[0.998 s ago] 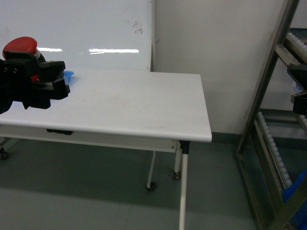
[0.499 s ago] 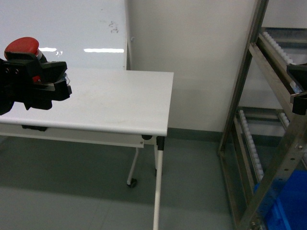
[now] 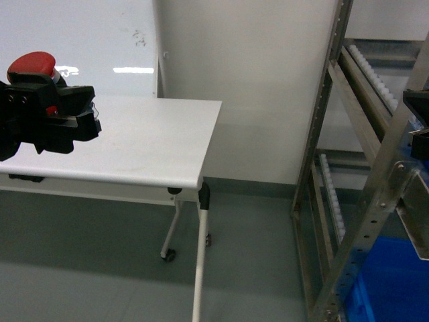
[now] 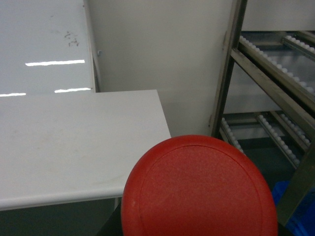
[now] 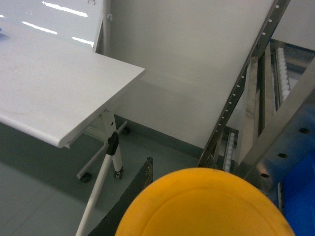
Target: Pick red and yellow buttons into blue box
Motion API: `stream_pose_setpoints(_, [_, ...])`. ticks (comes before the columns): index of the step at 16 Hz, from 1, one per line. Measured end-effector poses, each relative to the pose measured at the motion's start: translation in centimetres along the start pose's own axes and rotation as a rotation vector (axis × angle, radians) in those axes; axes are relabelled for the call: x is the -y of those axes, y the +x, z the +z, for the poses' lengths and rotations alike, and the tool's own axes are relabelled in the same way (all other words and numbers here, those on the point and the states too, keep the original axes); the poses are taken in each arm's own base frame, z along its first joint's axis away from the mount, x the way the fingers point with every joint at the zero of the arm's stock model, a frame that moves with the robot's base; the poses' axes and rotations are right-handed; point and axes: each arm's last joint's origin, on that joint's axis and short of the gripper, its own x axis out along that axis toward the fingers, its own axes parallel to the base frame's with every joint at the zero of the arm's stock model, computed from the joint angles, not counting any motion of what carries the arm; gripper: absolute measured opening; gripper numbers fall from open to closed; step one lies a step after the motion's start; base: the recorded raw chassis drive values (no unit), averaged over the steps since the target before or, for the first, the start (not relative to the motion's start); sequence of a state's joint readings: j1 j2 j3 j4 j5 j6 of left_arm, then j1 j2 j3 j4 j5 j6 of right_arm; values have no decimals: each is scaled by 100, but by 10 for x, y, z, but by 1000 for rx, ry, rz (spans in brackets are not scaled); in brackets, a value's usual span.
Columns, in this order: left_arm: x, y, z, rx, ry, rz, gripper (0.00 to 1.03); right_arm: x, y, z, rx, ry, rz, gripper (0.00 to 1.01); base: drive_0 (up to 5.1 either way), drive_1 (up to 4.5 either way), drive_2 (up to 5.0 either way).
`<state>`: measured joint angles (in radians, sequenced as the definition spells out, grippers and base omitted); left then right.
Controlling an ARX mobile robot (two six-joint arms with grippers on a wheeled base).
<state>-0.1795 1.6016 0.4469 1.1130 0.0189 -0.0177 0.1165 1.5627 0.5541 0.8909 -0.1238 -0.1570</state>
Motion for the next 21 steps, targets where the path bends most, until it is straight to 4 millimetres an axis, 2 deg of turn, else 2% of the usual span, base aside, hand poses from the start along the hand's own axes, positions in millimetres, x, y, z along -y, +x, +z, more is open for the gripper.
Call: stream_pose_setpoints(21, [0,0,0,0,0,0,24,2,0,0,-1,1,-5,28,511,-230,-230])
